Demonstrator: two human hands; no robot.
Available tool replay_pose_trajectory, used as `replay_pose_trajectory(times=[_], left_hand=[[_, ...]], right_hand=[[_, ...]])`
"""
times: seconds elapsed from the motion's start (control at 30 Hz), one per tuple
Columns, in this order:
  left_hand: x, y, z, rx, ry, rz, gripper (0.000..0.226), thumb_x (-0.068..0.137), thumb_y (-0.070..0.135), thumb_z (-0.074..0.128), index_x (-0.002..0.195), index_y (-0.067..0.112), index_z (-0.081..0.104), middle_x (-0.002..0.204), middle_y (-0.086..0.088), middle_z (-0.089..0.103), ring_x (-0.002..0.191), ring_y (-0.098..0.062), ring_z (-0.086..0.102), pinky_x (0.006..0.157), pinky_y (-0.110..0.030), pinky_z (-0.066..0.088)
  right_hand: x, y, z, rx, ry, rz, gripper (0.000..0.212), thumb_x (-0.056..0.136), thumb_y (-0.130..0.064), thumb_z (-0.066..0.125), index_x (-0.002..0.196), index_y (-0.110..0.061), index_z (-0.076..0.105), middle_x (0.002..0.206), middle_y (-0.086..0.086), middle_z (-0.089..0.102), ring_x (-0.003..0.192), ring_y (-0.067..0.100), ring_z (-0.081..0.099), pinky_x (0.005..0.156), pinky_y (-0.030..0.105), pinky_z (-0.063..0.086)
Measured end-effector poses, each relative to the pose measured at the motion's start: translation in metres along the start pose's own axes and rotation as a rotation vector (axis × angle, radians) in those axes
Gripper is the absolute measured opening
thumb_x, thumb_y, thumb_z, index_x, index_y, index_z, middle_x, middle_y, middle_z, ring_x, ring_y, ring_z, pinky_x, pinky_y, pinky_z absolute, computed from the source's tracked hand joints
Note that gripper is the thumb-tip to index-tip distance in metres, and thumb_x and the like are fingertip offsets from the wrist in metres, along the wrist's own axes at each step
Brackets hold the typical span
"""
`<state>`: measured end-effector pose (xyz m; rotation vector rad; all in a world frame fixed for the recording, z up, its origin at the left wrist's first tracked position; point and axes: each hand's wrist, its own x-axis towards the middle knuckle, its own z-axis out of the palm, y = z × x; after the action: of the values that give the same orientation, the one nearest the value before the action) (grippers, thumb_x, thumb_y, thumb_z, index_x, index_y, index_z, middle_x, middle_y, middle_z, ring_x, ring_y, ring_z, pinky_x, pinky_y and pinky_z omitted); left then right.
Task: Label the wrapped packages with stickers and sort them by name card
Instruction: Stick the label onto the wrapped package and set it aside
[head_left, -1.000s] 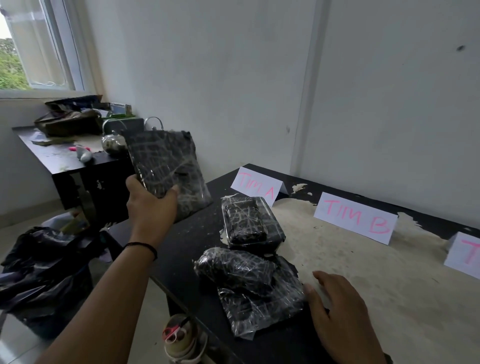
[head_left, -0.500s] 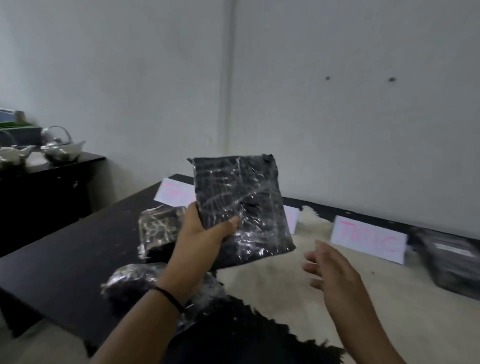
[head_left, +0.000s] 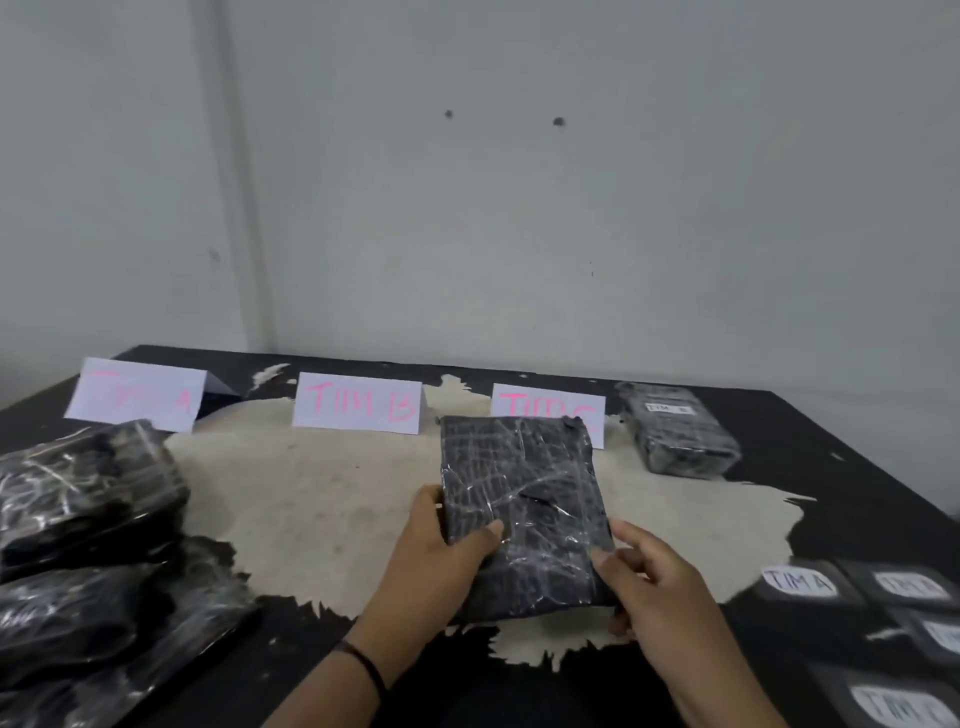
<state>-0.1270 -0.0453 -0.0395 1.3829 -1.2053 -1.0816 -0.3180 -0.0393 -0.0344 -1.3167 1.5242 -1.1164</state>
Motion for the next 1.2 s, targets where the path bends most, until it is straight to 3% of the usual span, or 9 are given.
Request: replay_pose_trajectory(times=[0.13,0.3,0.43,0.6,0.73,0.87,0.97,1.1,1.2], left_hand=[[0.008,-0.018,-0.002,0.49,0.051,0.099,0.048,0.075,0.067,0.054,0.104,0.029,0.06,0.103,0.009,0.061,0.095,-0.011,0.059,0.087,-0.04,0.05],[0.004,-0.023,0.002,0.763,0.148,0.177,0.04,0.081,0.063,0.048,0.105,0.032,0.057,0.115,0.015,0.041,0.116,-0.01,0.034,0.099,-0.033,0.022],[0.007,-0.031,0.004,0.874,0.138,0.192,0.047,0.083,0.065,0.044,0.103,0.026,0.061,0.129,0.012,0.041,0.126,-0.01,0.027,0.104,-0.034,0.016],[0.007,-0.033,0.004,0.896,0.132,0.206,0.075,0.07,0.078,0.021,0.12,0.031,0.053,0.133,0.011,0.042,0.13,-0.012,0.029,0.109,-0.038,0.017],[0.006,-0.033,0.006,0.9,0.158,0.221,0.065,0.085,0.066,0.039,0.138,0.028,0.039,0.137,0.01,0.041,0.131,-0.013,0.029,0.11,-0.038,0.016],[0.006,-0.027,0.005,0.769,0.194,0.266,0.061,0.083,0.063,0.047,0.131,0.025,0.049,0.131,0.005,0.05,0.124,-0.017,0.041,0.11,-0.045,0.027],[0.001,-0.018,0.011,0.729,0.244,0.432,0.057,0.079,0.059,0.047,0.119,0.02,0.059,0.12,0.002,0.057,0.116,-0.017,0.047,0.105,-0.05,0.035],[-0.015,0.002,0.043,0.714,0.227,0.697,0.041,0.081,0.044,0.053,0.108,0.014,0.065,0.106,0.001,0.06,0.103,-0.017,0.052,0.095,-0.037,0.043],[-0.031,0.013,0.083,0.664,0.075,0.811,0.037,0.082,0.044,0.049,0.1,0.017,0.067,0.099,0.007,0.06,0.097,-0.009,0.051,0.093,-0.022,0.037]], right_hand=[[0.004,0.017,-0.006,-0.17,0.051,-0.02,0.045,0.093,-0.034,0.053,0.135,-0.021,0.048,0.107,-0.007,0.059,0.092,0.007,0.056,0.071,0.018,0.041],[0.001,0.024,0.001,-0.415,0.091,-0.136,0.053,0.094,-0.042,0.047,0.14,-0.017,0.041,0.096,-0.01,0.044,0.088,0.002,0.042,0.081,0.017,0.031],[-0.001,0.032,0.006,-0.519,0.112,-0.174,0.06,0.091,-0.049,0.047,0.139,-0.013,0.042,0.1,-0.009,0.044,0.097,0.007,0.044,0.085,0.019,0.033],[-0.003,0.037,0.008,-0.584,0.146,-0.229,0.053,0.09,-0.05,0.048,0.127,-0.012,0.054,0.102,-0.01,0.041,0.102,0.007,0.043,0.092,0.022,0.037],[-0.003,0.036,0.005,-0.529,0.141,-0.222,0.054,0.09,-0.051,0.046,0.132,-0.017,0.049,0.108,-0.012,0.04,0.105,0.004,0.042,0.088,0.017,0.033],[-0.009,0.03,-0.005,-0.439,0.129,-0.22,0.052,0.091,-0.05,0.047,0.134,-0.022,0.045,0.118,-0.012,0.041,0.104,0.001,0.044,0.083,0.014,0.034],[-0.021,0.027,-0.019,-0.48,0.177,-0.317,0.044,0.091,-0.043,0.049,0.13,-0.023,0.05,0.114,-0.015,0.043,0.104,-0.001,0.043,0.083,0.012,0.033],[-0.038,0.028,-0.049,-0.565,0.283,-0.427,0.033,0.089,-0.039,0.054,0.118,-0.023,0.06,0.106,-0.016,0.049,0.103,-0.002,0.044,0.085,0.008,0.03],[-0.049,0.035,-0.081,-0.604,0.391,-0.41,0.029,0.088,-0.037,0.056,0.11,-0.021,0.064,0.101,-0.014,0.053,0.098,0.002,0.047,0.087,0.015,0.033]])
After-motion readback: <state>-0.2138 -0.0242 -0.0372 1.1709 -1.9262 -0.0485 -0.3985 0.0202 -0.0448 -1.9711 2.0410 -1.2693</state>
